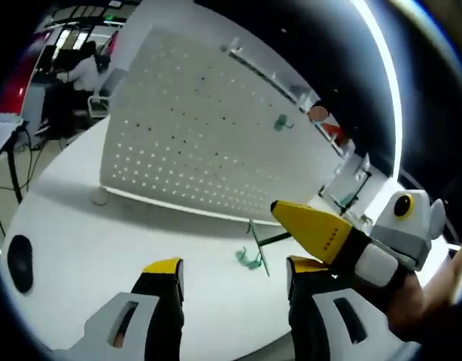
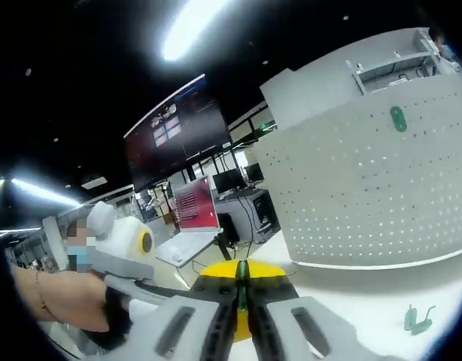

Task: Insert the hook assembly into the mounting plate slot until the hook locks in place.

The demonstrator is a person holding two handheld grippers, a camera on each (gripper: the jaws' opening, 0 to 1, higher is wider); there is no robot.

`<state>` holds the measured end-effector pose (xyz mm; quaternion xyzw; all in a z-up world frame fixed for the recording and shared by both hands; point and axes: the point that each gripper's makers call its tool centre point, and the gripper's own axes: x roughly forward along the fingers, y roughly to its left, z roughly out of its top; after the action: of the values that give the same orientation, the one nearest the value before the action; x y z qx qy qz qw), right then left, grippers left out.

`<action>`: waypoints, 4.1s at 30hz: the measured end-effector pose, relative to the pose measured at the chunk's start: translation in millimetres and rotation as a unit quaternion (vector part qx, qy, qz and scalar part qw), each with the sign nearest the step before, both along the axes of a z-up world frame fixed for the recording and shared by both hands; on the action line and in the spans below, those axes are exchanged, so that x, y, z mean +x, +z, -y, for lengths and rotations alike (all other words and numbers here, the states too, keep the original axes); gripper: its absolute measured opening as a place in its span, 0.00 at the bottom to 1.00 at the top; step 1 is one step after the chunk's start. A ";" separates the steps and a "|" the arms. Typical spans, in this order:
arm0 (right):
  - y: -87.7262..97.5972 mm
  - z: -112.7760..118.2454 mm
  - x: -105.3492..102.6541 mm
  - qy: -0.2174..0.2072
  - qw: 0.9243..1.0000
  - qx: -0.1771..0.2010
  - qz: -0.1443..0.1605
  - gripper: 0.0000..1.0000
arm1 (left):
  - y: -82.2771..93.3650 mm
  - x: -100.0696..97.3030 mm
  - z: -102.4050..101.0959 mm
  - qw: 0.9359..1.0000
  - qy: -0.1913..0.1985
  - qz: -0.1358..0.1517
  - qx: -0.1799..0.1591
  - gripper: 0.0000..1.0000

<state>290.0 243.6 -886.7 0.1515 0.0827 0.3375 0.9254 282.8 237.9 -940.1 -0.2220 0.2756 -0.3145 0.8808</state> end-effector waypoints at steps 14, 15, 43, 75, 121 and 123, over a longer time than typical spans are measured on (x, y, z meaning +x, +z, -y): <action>3.6 -1.1 -3.9 0.008 1.000 0.000 0.019 0.00 | 7.2 -6.7 5.3 0.998 -0.006 -0.026 -0.055 0.14; 3.4 -1.3 -4.1 0.008 1.000 -0.001 0.020 0.00 | 6.4 -7.3 5.5 0.998 -0.006 -0.030 -0.057 0.13; -7.9 -0.7 -9.0 0.031 0.999 -0.003 -0.019 0.01 | 0.3 -10.8 7.6 0.998 0.000 -0.042 -0.050 0.01; 0.9 -14.9 -18.9 0.104 0.986 0.049 -0.124 0.04 | 29.9 0.0 -12.9 0.976 -0.006 0.171 0.135 0.01; 0.1 10.8 18.5 0.042 0.997 -0.066 -0.024 0.00 | 27.0 -12.3 -14.9 0.983 -0.048 0.158 0.074 0.96; 0.4 15.0 22.1 0.029 0.997 -0.066 -0.020 0.00 | 27.0 -12.7 -13.9 0.983 -0.052 0.160 0.076 1.00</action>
<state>312.1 228.7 -886.3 0.0944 0.1271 0.3550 0.9214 270.1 251.8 -913.1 -0.0868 0.1655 -0.3693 0.9103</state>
